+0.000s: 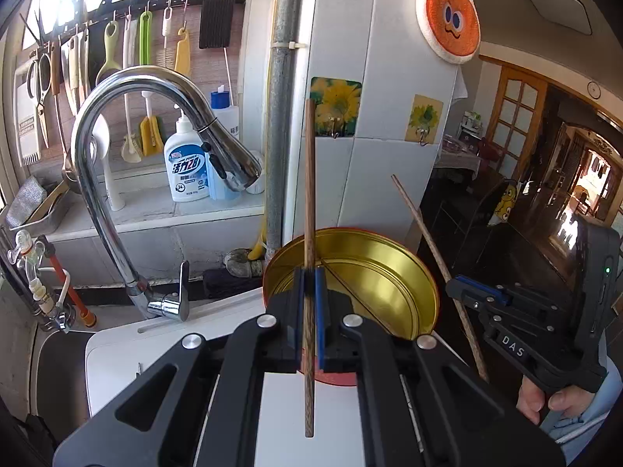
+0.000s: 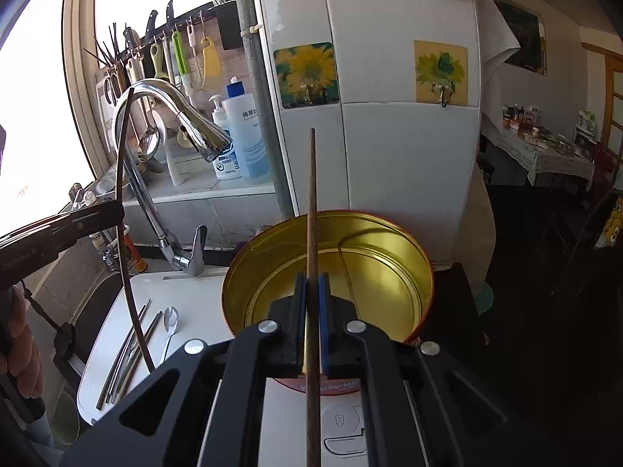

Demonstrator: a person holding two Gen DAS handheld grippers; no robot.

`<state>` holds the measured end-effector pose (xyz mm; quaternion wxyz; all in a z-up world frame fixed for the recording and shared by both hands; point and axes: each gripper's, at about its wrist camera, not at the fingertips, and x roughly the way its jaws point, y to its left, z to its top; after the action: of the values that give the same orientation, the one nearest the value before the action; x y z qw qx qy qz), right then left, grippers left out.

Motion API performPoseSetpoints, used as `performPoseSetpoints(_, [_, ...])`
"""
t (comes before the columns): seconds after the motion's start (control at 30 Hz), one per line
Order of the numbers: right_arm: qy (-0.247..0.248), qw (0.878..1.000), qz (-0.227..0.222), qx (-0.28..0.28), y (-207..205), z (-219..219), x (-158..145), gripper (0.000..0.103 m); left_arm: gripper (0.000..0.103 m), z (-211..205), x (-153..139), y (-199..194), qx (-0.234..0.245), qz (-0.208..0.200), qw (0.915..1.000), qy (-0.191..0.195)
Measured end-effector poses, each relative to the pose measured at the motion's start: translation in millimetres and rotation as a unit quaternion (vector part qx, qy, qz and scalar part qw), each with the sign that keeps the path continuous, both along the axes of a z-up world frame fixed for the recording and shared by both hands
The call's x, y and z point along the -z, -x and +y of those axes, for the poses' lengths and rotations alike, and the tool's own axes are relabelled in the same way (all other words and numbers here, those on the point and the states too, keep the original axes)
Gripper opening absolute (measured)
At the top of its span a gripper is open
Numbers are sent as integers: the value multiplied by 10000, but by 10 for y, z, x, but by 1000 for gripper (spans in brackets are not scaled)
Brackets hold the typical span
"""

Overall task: Organize utensils
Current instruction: 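Lift both wooden chopsticks and carry them over the red tin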

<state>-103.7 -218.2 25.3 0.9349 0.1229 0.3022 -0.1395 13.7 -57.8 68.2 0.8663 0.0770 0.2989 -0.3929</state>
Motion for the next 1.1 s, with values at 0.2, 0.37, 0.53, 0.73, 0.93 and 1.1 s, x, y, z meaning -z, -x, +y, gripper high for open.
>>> performPoseSetpoints(0.2, [-115,9998,28,186,-216,-330,75,7,5,-501,-18,-245,306,64,9995,-1])
performPoseSetpoints(0.37, [-302,9988,146,368,-466,-608,232,7,5,-929,108,-460,518,184,9984,-108])
performPoseSetpoints(0.53, [-577,9967,403,405,-701,-801,481,7,5,-1236,500,-628,675,593,9949,-452])
performPoseSetpoints(0.73, [-989,9917,748,346,-881,-896,786,7,5,-1394,953,-812,695,1146,9880,-766])
performPoseSetpoints(0.93, [-1024,9870,1234,122,-1037,-826,990,7,5,-1485,1305,-880,690,1476,9807,-1080])
performPoseSetpoints(1.1, [-1236,9801,1540,182,-1138,-860,1164,7,6,-1561,1524,-983,555,1692,9751,-1320])
